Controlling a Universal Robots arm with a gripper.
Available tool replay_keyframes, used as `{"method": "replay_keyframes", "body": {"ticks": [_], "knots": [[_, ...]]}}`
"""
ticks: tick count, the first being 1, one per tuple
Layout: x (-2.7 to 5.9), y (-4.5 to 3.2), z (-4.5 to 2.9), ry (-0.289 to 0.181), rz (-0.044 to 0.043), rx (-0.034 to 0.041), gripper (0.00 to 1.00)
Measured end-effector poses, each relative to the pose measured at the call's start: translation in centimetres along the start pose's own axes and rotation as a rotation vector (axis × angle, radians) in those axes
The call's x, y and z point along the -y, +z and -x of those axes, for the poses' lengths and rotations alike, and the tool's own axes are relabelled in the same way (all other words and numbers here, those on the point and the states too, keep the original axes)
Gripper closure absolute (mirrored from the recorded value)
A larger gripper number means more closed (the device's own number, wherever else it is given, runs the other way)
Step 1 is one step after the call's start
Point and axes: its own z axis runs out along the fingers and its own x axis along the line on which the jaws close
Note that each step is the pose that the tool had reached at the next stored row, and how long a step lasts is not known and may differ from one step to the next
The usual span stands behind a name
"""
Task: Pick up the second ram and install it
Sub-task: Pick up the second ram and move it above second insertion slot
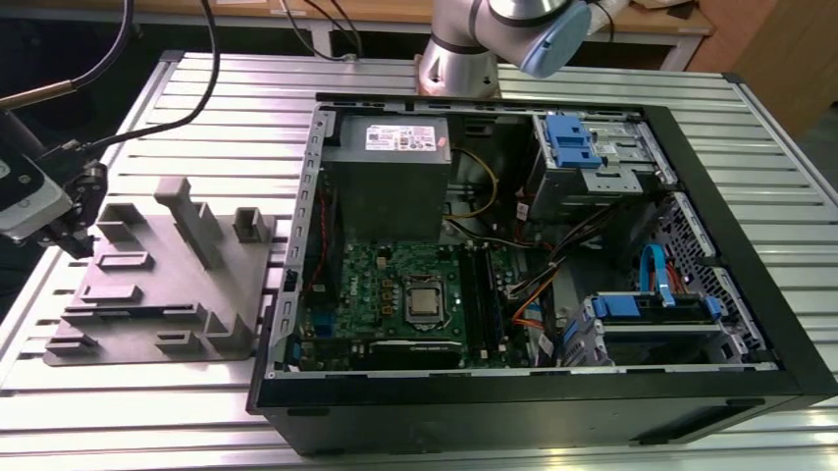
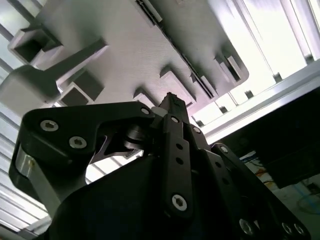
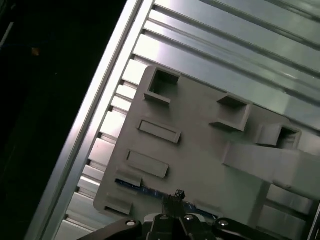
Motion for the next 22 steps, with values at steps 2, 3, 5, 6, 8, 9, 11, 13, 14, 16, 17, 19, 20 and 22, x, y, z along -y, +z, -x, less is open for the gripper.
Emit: {"method": "replay_keyframes", "body": {"ticks": [2,3,5,6,8,9,11,13,14,16,17,19,20,22], "knots": [[0.0,0.05,0.0,-0.037,0.0014,-0.0018,0.93],[0.0,0.07,0.0,-0.055,0.0021,-0.0028,0.93],[0.01,0.11,0.0,-0.091,0.0034,-0.0046,0.93],[0.01,0.14,0.0,-0.109,0.0041,-0.0055,0.93],[0.01,0.18,-0.01,-0.145,0.0055,-0.0072,0.93],[0.01,0.21,-0.01,-0.164,0.0062,-0.0082,0.93],[0.01,0.25,-0.01,-0.2,0.0076,-0.01,0.93],[0.01,0.3,-0.01,-0.236,0.0089,-0.0118,0.93],[0.02,0.32,-0.01,-0.254,0.0096,-0.0127,0.93],[0.02,0.36,-0.01,-0.29,0.0109,-0.0146,0.93],[0.02,0.39,-0.01,-0.309,0.0117,-0.0156,0.93],[0.02,0.44,-0.02,-0.345,0.0131,-0.0173,0.93],[0.02,0.46,-0.02,-0.363,0.0137,-0.0183,0.93],[0.03,0.5,-0.02,-0.399,0.0151,-0.0201,0.93]]}}
